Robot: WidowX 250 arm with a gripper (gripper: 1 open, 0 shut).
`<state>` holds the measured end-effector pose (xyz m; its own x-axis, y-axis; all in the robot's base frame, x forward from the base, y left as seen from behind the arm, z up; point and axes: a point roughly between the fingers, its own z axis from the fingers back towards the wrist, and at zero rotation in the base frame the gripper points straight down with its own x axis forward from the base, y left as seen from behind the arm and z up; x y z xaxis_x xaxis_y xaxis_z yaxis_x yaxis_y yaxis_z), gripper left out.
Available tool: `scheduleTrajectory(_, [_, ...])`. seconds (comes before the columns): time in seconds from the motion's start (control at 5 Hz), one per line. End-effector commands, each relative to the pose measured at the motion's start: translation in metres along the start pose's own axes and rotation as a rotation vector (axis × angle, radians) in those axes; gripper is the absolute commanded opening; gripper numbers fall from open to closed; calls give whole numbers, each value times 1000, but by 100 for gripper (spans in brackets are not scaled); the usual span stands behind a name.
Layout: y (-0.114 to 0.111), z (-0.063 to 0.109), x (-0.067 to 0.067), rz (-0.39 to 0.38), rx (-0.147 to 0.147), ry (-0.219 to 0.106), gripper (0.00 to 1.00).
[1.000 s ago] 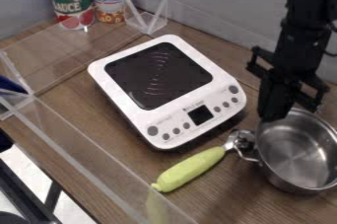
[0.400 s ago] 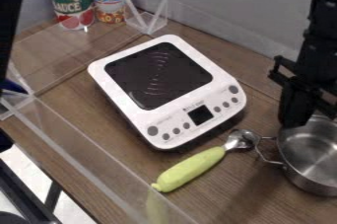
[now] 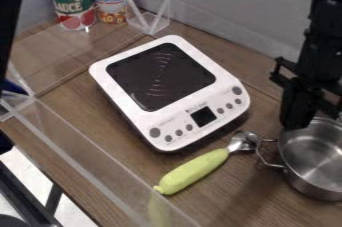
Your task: Remove silver pot from the white and black stove top and place it on the table
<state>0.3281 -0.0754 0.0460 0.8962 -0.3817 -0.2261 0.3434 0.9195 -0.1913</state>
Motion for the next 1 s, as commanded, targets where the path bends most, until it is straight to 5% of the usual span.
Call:
scheduleTrajectory(0.0, [5,28,3,28,-8,-77,0])
scheduleTrajectory(0.2, [5,30,3,47,-29,-80,100])
scheduleTrajectory(0.4, [7,21,10,58,-51,-74,0])
scheduleTrajectory(0.6, [8,14,17,64,-75,-71,100])
scheduleTrajectory(0.8, [-1,13,16,35,-89,-53,0])
